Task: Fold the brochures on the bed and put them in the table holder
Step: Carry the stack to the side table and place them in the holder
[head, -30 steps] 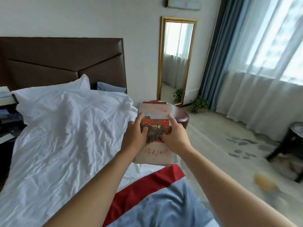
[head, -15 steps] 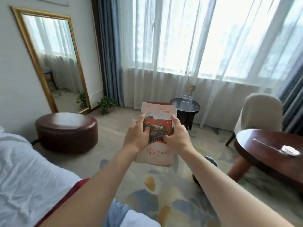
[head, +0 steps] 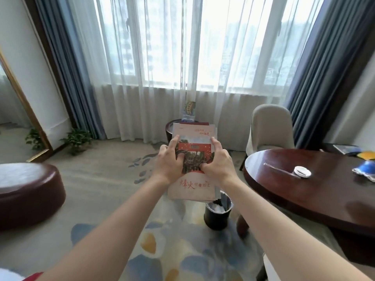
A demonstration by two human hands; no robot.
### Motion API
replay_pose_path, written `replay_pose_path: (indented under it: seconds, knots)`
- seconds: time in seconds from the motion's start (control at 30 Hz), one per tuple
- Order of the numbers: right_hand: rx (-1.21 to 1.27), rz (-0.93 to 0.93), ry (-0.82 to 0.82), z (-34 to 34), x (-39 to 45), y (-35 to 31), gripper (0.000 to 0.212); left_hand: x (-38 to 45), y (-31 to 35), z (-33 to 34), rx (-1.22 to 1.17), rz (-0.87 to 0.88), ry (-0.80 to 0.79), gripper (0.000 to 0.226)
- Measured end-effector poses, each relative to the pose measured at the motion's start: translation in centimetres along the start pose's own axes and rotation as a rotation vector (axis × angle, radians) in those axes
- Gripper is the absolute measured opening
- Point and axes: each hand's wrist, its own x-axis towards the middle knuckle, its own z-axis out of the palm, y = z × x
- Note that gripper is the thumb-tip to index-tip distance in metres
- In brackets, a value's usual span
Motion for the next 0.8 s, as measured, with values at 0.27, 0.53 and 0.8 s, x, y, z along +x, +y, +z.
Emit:
replay_pose_path:
  seconds: [0.27, 0.53, 0.8]
  knots:
    - [0.001, 0.045, 0.006, 2.6, 14.0, 3.2, 0.087, 13.6, -2.5, 5.6, -0.011, 0.018, -0.02, 0.057]
    - [0.004, 0.049, 0.03, 5.4, 28.1, 4.9, 0.086, 28.0, -4.6, 9.3, -0.006, 0.04, -0.056, 0.058]
    - [0.012, 0.065, 0.017, 8.5, 43.2, 8.9, 0.087, 42.0, -8.1, 15.8, -0.004, 0.032, -0.078, 0.058]
